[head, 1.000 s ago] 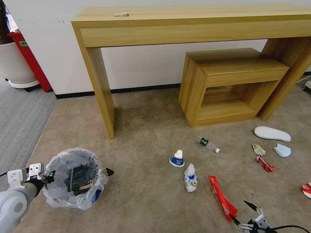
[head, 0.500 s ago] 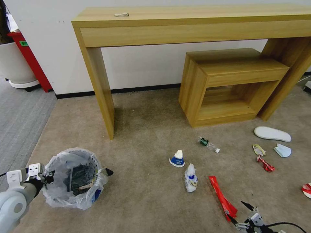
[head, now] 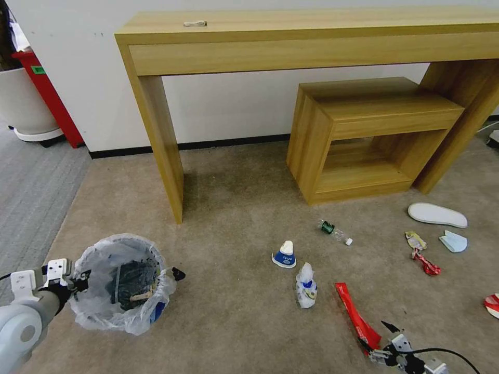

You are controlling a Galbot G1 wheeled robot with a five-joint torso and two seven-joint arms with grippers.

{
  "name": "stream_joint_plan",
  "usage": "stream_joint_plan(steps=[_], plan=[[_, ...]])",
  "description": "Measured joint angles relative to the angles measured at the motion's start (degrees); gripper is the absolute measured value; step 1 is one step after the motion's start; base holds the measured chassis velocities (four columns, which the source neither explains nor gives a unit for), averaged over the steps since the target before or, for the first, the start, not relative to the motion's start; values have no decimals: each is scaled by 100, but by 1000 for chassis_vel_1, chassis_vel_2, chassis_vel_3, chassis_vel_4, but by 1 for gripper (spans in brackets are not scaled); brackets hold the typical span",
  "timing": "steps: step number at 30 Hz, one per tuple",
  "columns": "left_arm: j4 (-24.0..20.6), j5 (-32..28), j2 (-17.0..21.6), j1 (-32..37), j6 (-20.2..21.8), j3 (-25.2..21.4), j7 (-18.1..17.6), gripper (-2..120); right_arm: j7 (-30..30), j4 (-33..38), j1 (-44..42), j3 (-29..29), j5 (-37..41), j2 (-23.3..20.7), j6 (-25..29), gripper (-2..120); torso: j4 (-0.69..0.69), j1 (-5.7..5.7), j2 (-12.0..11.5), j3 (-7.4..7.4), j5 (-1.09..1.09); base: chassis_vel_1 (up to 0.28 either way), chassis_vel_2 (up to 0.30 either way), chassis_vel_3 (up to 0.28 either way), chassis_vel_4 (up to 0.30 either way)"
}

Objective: Pick up the trash bin and place the garbage on the floor into it.

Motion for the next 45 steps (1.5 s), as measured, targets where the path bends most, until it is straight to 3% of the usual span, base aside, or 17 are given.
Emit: stream_joint_plan(steps=[15,33,40,45], plan=[[18,97,-109,-9,-81,29,14,0,37,-318,243,-157,-183,132,-151,100,0,0,0,0,-1,0,0,0,0],[35,92,-103,-13,-111,30,28,0,89,-644,615,-414,-214,606,-196,100,0,0,0,0,-1,0,0,0,0],[49,92,-100,-11,-150,30,31,0,152,-639,617,-409,-255,683,-225,91,0,0,0,0,-1,0,0,0,0],[47,97,-112,-9,-158,36,33,0,146,-664,586,-373,-318,729,-160,78,-2,0,0,0,-1,0,0,0,0]])
